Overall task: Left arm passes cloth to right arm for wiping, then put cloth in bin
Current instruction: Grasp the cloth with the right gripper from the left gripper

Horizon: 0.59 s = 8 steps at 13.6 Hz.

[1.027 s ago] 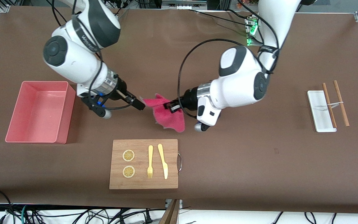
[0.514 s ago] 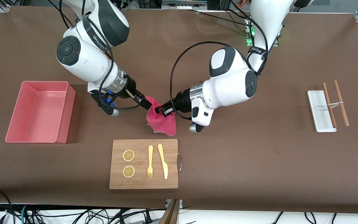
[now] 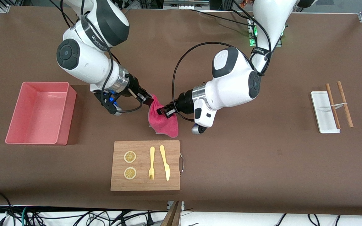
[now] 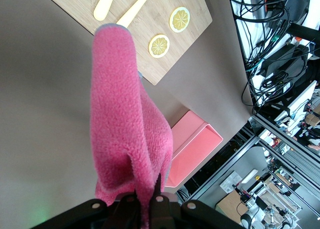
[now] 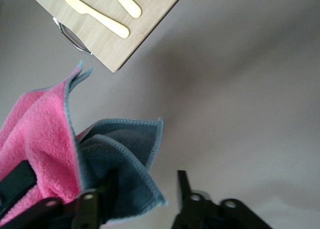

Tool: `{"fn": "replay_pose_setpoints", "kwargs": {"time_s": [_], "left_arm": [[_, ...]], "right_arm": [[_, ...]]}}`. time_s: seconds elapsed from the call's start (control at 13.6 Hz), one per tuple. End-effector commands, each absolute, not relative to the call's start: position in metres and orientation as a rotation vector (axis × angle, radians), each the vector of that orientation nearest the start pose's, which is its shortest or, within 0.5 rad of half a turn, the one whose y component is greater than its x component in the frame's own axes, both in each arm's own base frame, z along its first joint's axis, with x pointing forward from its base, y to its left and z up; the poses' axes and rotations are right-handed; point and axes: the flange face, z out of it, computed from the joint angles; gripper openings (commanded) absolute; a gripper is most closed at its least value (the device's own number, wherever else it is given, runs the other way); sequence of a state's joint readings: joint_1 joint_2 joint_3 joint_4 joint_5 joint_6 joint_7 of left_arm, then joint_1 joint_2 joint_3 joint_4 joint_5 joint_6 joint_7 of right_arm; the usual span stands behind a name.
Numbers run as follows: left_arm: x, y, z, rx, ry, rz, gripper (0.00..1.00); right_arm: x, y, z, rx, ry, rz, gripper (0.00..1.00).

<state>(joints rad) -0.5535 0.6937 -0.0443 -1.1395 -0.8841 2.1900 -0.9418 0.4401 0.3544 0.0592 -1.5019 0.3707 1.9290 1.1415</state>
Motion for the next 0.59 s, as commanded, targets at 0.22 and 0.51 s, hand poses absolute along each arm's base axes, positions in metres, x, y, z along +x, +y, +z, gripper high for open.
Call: {"fn": "replay_pose_setpoints", "kwargs": {"time_s": [0.22, 0.51], "left_arm": [[0.6426, -0.4545, 0.4529, 2.088, 0.861, -0.417, 0.00], [0.6440, -0.4525, 0.4529, 2.087, 0.864, -0.416, 0.00]], "right_arm": [[0.5825, 0.3386, 0.4860, -2.576, 1.072, 0.370, 0.00], [0.5848, 0.3347, 0.4865, -2.574, 1.079, 0.366, 0.00]]}}
